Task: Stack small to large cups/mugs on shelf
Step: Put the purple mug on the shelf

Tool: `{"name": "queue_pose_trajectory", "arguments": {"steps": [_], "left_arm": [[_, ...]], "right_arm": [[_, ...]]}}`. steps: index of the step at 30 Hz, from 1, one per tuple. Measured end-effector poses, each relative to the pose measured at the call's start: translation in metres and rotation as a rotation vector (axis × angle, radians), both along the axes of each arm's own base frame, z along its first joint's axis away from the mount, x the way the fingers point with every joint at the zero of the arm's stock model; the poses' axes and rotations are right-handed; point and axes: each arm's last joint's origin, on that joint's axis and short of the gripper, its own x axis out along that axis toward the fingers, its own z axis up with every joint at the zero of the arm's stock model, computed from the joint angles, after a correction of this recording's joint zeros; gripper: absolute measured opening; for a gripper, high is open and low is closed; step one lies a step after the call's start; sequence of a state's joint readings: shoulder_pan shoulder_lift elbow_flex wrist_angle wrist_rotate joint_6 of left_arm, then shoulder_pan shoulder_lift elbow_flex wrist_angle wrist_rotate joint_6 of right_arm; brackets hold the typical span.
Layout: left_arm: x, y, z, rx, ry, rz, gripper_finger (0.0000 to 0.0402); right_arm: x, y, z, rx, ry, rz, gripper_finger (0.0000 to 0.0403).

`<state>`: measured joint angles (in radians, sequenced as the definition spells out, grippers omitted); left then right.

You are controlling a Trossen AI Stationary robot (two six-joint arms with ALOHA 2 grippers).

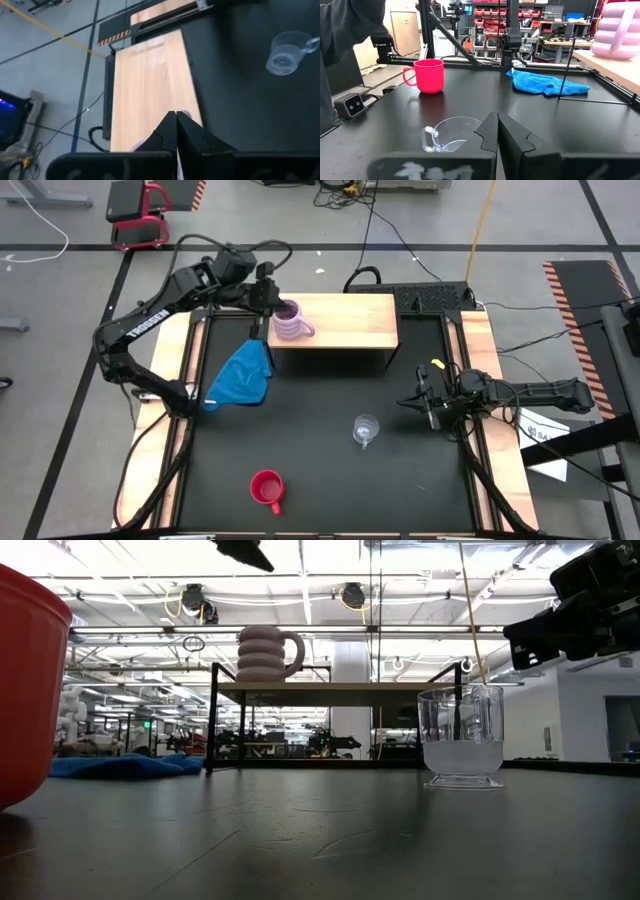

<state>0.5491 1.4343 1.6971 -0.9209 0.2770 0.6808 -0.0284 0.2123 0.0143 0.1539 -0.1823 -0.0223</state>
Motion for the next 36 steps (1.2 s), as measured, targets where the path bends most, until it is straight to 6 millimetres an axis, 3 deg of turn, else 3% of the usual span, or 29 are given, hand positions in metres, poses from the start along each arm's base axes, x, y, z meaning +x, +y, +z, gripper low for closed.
{"name": "queue_pose_trajectory", "arguments": {"steps": [11, 21, 27, 36], "left_arm": [[-0.044, -0.026, -0.009, 0.043, -0.195, 0.068, 0.0001], [-0.088, -0.047, -0.056, -0.014, -0.355, 0.174, 0.0], [-0.093, -0.048, -0.094, -0.084, -0.404, 0.22, 0.0], [-0.092, -0.053, -0.129, -0.126, -0.538, 0.213, 0.0]], "right_arm": [[0.0, -0.002, 0.005, 0.01, -0.049, -0.052, 0.0], [0.0, -0.002, 0.004, 0.007, -0.039, -0.052, 0.0], [0.0, -0.002, 0.003, 0.007, -0.034, -0.052, 0.0], [0.0, -0.002, 0.003, -0.004, -0.035, -0.052, 0.0]]}}
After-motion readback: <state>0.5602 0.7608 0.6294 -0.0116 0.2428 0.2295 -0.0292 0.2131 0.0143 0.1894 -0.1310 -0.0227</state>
